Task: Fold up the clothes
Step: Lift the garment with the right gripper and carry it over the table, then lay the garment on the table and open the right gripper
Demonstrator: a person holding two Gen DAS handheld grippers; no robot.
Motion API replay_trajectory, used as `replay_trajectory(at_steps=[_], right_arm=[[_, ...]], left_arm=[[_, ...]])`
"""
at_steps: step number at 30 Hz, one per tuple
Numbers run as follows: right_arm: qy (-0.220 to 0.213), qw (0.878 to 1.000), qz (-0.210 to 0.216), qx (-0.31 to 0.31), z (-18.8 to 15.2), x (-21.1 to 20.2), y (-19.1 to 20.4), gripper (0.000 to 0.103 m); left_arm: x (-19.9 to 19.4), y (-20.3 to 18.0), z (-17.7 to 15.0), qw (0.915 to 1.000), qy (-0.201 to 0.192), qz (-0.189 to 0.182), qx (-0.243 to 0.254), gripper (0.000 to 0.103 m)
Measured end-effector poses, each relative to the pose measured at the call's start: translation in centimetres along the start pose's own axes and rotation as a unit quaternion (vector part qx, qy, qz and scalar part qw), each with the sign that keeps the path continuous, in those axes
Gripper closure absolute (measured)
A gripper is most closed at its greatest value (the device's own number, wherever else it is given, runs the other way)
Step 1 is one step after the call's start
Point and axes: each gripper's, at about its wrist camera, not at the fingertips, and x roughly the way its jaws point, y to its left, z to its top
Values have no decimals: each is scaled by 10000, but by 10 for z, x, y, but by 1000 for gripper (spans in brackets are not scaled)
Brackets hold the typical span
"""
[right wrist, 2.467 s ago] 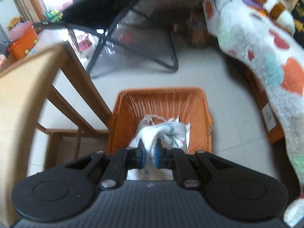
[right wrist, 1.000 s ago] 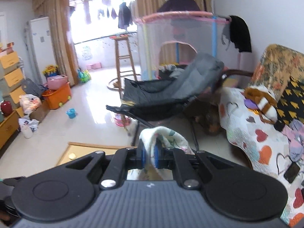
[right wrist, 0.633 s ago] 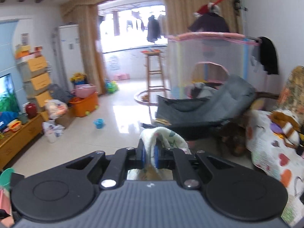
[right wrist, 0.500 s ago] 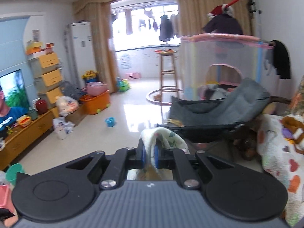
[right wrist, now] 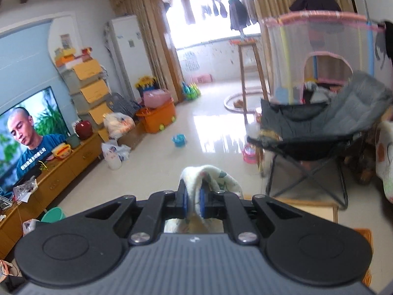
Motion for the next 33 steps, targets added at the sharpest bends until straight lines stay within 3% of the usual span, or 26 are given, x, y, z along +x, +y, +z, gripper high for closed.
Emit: replay_trajectory(at_steps=[11, 18, 33], right_arm=[[900, 9899, -1065, 239, -72, 58, -77, 93], [1257, 9803, -1491, 320, -98, 78, -106, 93], [2023, 9579, -1954, 584, -148, 125, -161, 92]], left_arm=[[47, 2, -5, 9991, 420, 71, 14, 0], [86, 2, -10, 9977, 654, 104, 125, 0], [137, -1, -32, 9931, 1040, 72, 528, 0]])
